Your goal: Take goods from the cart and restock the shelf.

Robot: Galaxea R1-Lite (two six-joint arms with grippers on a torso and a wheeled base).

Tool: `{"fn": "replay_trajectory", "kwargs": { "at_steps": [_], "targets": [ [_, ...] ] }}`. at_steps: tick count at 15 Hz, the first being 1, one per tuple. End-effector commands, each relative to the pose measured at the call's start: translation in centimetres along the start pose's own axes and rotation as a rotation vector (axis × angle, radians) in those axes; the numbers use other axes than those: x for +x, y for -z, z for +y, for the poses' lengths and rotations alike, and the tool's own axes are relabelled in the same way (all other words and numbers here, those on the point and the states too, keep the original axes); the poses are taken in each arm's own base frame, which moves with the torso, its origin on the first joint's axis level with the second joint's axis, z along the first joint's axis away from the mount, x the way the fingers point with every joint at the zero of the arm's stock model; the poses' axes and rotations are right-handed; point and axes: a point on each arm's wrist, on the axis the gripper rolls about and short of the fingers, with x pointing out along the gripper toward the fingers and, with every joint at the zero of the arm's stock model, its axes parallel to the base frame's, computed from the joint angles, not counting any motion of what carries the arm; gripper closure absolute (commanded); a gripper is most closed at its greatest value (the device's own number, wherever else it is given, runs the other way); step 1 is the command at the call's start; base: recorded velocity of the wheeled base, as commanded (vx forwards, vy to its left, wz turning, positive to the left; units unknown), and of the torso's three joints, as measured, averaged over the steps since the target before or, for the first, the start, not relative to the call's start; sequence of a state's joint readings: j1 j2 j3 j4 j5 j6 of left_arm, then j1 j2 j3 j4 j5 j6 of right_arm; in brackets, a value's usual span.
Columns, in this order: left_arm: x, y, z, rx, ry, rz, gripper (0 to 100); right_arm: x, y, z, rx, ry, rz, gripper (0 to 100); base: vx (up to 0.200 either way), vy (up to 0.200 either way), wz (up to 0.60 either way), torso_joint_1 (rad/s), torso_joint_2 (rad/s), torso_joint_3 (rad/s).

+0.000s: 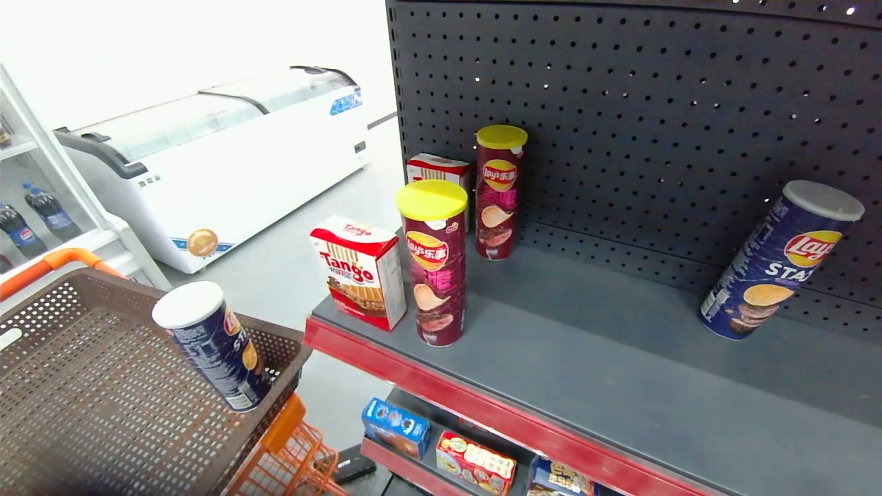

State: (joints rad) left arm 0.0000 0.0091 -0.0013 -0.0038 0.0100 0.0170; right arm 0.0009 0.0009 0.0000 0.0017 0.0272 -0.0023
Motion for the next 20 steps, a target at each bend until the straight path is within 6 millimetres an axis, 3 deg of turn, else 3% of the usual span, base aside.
{"fn": "replay_trajectory", "kwargs": {
  "at_steps": [1,2,3,4,7,10,12,15,20],
  "targets": [
    [-0.5,-1.8,0.1,0.033,-0.013,-0.056,0,0.0,0.0,0.0,-0.001,-0.001,0.001,0,0.0,0.0,0.0,0.0,0.0,0.0],
    [-0.7,-3.7,0.1,0.06,-0.018,-0.045,0,0.0,0.0,0.0,-0.001,-0.001,0.001,0,0.0,0.0,0.0,0.0,0.0,0.0],
    [-0.5,-4.3,0.1,0.061,-0.021,-0.011,0,0.0,0.0,0.0,-0.001,-0.001,0.001,0,0.0,0.0,0.0,0.0,0.0,0.0],
    [0.5,-6.5,0.2,0.065,-0.039,0.068,0,0.0,0.0,0.0,-0.001,-0.001,0.001,0,0.0,0.0,0.0,0.0,0.0,0.0],
    [4.7,-7.6,0.4,0.085,-0.107,0.282,0,0.0,0.0,0.0,-0.001,-0.001,0.001,0,0.0,0.0,0.0,0.0,0.0,0.0],
    [7.4,-7.7,0.5,0.077,-0.11,0.391,0,0.0,0.0,0.0,-0.001,-0.001,0.001,0,0.0,0.0,0.0,0.0,0.0,0.0],
    [11.2,-8.4,1.4,0.031,-0.059,0.384,0,0.0,0.0,0.0,-0.001,-0.001,0.001,0,0.0,0.0,0.0,0.0,0.0,0.0],
    [14.5,-7.8,2.6,0.098,-0.045,0.341,0,0.0,0.0,0.0,-0.001,-0.001,0.001,0,0.0,0.0,0.0,0.0,0.0,0.0],
    [19.2,-4.4,3.8,0.124,-0.058,0.312,0,0.0,0.0,0.0,-0.001,-0.001,0.001,0,0.0,0.0,0.0,0.0,0.0,0.0]
  ]
}}
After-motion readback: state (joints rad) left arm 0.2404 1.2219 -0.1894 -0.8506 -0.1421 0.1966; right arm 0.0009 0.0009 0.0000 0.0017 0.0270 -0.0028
